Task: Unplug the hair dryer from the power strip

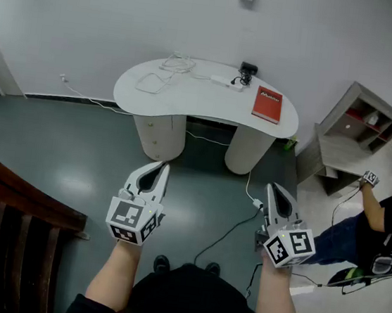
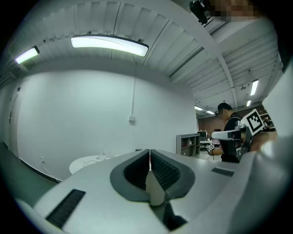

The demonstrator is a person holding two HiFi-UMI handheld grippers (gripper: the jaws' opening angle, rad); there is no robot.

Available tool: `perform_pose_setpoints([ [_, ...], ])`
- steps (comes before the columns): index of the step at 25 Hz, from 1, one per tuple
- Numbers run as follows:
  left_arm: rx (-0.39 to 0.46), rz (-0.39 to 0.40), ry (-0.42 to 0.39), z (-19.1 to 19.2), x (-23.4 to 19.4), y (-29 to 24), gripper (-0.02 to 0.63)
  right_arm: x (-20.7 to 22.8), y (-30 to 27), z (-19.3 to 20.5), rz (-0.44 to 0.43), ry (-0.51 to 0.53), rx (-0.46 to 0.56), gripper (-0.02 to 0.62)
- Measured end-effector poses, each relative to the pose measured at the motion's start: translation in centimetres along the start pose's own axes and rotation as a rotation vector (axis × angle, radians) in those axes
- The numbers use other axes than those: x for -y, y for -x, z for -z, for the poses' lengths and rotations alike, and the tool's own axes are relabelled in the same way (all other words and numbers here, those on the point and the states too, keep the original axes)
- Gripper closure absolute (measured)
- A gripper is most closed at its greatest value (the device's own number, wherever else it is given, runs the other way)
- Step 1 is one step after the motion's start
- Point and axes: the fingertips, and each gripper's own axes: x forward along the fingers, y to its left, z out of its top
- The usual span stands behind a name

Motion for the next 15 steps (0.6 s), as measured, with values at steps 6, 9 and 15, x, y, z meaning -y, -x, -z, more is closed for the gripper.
perform_pose_setpoints([
  [6, 0.008, 0.001, -0.006, -0.1, -1.4, 0.8, 0.588, -1.3, -0.6, 0.5, 0.004, -0.002, -0.003, 0.561],
  [9, 0.003, 0.006, -0.008, 0.2, -2.4, 1.7, 0.588, -2.5, -1.2, 0.7, 0.007, -0.005, -0.009, 0.561],
  [15, -0.023, -0.006, 0.003, 1.5, -6.6, 4.7, 0.588, -7.0, -3.1, 3.3, -0.054, -0.023, -0.050, 0.561],
])
